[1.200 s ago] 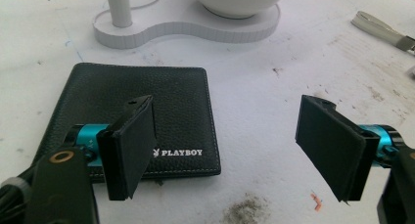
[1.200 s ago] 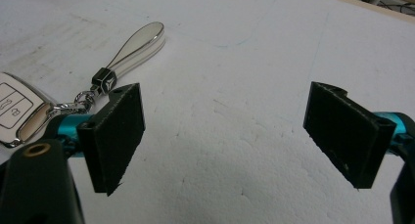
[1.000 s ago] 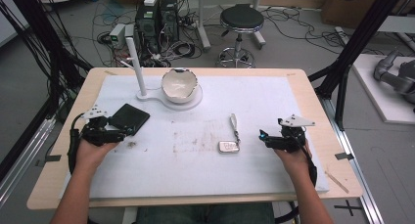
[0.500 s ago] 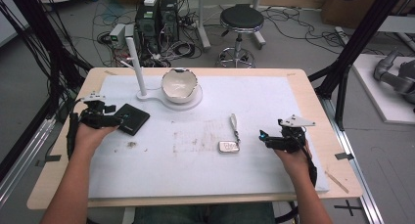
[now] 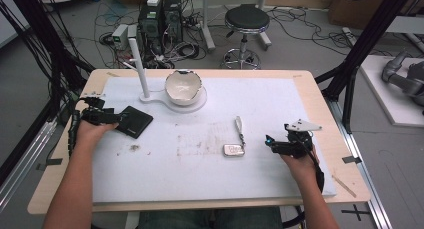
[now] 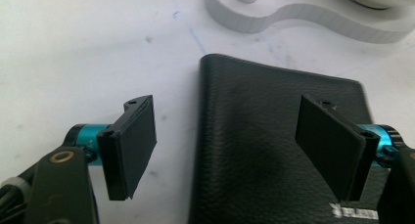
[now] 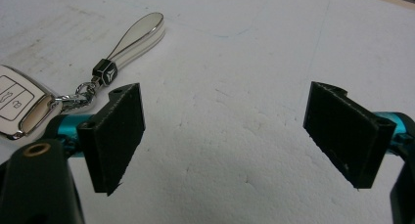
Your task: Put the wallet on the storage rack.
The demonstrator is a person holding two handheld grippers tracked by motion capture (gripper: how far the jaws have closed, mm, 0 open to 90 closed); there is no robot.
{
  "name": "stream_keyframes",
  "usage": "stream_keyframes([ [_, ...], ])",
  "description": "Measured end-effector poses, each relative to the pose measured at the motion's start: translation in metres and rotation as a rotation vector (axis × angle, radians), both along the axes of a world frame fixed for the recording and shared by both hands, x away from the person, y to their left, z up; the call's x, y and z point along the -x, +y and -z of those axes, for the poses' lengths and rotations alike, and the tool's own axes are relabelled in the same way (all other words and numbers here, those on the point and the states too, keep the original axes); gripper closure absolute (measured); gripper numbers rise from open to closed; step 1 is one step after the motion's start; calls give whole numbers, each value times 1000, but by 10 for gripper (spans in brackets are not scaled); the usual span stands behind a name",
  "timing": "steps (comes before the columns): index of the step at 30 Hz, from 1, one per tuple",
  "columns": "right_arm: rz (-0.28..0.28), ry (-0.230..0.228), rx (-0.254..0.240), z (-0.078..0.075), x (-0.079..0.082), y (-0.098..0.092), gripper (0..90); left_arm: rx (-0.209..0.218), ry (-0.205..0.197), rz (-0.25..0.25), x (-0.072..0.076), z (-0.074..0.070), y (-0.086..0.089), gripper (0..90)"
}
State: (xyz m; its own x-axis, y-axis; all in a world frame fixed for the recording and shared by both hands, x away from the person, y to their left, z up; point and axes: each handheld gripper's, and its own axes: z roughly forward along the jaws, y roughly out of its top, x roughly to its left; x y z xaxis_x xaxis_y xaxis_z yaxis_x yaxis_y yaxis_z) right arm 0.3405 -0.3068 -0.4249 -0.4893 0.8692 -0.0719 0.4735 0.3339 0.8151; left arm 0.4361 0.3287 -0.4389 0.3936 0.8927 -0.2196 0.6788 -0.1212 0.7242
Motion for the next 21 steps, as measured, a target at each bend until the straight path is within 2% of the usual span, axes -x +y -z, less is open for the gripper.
stream_keyframes([
  [2,-2,2,3,0,0,1,156,-22,25,18,-1,4,-1,257],
  [5,-7,6,8,1,-1,3,156,-17,21,19,0,4,0,282],
  [9,-11,7,12,1,0,4,156,5,29,17,1,4,0,402],
  [10,-9,2,11,0,0,4,156,25,35,30,2,4,-1,506],
  [12,-9,-7,12,-1,1,3,156,20,39,25,3,3,-2,536],
  [14,-8,-10,12,-1,1,3,156,-6,28,31,4,0,-3,564],
  [17,-4,-14,10,-2,1,3,156,-39,1,48,5,-1,-2,697],
  [21,-7,-20,20,-3,2,3,156,-82,-22,64,6,-4,-4,770],
])
